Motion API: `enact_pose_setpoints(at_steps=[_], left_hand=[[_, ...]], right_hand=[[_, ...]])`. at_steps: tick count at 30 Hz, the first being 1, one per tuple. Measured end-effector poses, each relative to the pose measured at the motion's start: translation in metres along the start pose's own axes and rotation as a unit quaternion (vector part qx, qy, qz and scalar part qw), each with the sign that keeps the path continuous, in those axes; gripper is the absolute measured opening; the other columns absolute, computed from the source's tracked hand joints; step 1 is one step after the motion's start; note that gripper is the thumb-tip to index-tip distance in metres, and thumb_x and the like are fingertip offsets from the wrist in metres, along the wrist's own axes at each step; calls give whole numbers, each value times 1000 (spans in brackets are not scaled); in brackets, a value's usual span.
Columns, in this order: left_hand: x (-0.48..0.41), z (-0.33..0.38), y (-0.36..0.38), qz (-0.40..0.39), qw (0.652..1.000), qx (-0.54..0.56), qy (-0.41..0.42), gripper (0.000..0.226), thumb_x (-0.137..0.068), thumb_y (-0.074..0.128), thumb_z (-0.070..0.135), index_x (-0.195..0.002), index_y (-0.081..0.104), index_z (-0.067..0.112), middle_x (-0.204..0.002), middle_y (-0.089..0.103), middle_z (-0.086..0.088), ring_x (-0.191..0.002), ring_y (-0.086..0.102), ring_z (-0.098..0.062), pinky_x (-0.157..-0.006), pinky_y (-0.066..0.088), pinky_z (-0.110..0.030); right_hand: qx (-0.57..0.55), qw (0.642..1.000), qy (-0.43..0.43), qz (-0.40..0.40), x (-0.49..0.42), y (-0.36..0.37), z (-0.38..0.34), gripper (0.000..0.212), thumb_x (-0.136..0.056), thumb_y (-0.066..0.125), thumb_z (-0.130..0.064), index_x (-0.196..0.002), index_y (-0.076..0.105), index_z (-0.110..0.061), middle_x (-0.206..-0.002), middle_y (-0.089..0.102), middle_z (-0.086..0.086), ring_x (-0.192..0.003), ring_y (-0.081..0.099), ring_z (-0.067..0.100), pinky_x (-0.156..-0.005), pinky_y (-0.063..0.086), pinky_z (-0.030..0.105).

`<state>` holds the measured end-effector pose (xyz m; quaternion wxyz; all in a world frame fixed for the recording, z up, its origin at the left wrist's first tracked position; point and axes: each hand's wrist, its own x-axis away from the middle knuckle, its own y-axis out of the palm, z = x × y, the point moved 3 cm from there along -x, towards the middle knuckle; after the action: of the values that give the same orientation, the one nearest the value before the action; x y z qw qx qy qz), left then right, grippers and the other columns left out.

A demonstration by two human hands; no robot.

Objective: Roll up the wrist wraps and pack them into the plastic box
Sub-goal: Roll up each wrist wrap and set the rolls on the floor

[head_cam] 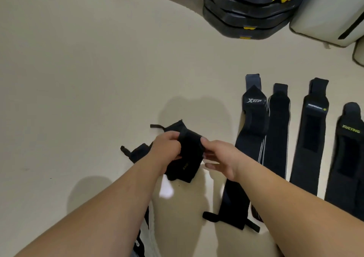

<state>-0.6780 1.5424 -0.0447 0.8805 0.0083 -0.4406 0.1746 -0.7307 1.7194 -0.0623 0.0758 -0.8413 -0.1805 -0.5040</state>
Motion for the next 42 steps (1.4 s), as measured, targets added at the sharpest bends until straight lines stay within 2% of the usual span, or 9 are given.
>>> enact_pose_setpoints(at_steps=[4,8,11,14,20,24,28,33,42], left_hand=[[-9,-34,-39,212,963,-165,26,24,-88,54,2,-101,63,20,-97,64,6,-97,61,-22,-93,50,-33],[-15,-80,-36,125,981,-94,-114,20,-88,74,20,-101,68,6,-81,67,-13,-63,56,-27,-62,54,-36],[-10,-85,-14,65,990,-48,-118,34,-90,82,25,-109,59,9,-98,61,-7,-67,55,-21,-59,50,-33],[-9,-82,3,54,992,-53,-98,50,-85,84,9,-122,52,17,-116,62,-8,-97,68,-26,-74,61,-36],[-11,-63,12,34,991,5,-132,18,-95,67,1,-111,71,7,-108,73,-13,-92,71,-23,-73,65,-36],[-4,-30,6,49,991,108,-66,13,-100,65,16,-111,72,19,-111,76,-9,-100,72,-23,-85,63,-39],[19,13,2,20,973,229,2,16,-104,65,20,-118,72,16,-103,82,-8,-89,79,-22,-72,61,-32],[59,79,-8,15,986,143,84,25,-102,64,38,-122,74,27,-112,81,-4,-103,79,-27,-99,60,-49],[201,186,-19,-70,974,5,217,26,-95,80,30,-115,73,15,-106,82,-4,-95,79,-18,-74,60,-28]], right_hand=[[1,999,-22,48,-4,-4,-3,21,-102,63,-27,-101,70,-7,-76,71,6,-78,68,22,-91,60,37],[33,999,15,-14,-3,-6,6,48,-99,63,-58,-112,76,-14,-73,73,1,-91,75,23,-99,60,45],[58,997,32,-49,-6,-2,12,57,-91,63,-72,-117,76,-23,-102,80,1,-108,73,22,-100,58,44],[72,996,23,-38,-6,3,12,43,-96,67,-59,-120,71,-24,-116,77,0,-111,70,21,-98,58,42],[6,1000,3,26,-3,4,3,24,-105,60,-32,-125,67,-20,-124,72,3,-116,66,24,-104,56,42],[-113,992,-6,57,20,-2,-18,21,-99,58,-24,-112,68,-12,-109,73,10,-101,72,27,-92,62,41],[-148,986,-74,3,53,1,-50,35,-101,64,-42,-124,73,-18,-115,80,7,-110,74,26,-101,60,46],[-108,984,-141,-17,117,-2,-91,31,-102,64,-32,-125,74,-14,-119,78,12,-108,74,30,-85,63,44],[-117,961,-248,-27,262,-16,-137,35,-100,63,-10,-134,68,-18,-122,78,7,-115,74,27,-93,60,42]])
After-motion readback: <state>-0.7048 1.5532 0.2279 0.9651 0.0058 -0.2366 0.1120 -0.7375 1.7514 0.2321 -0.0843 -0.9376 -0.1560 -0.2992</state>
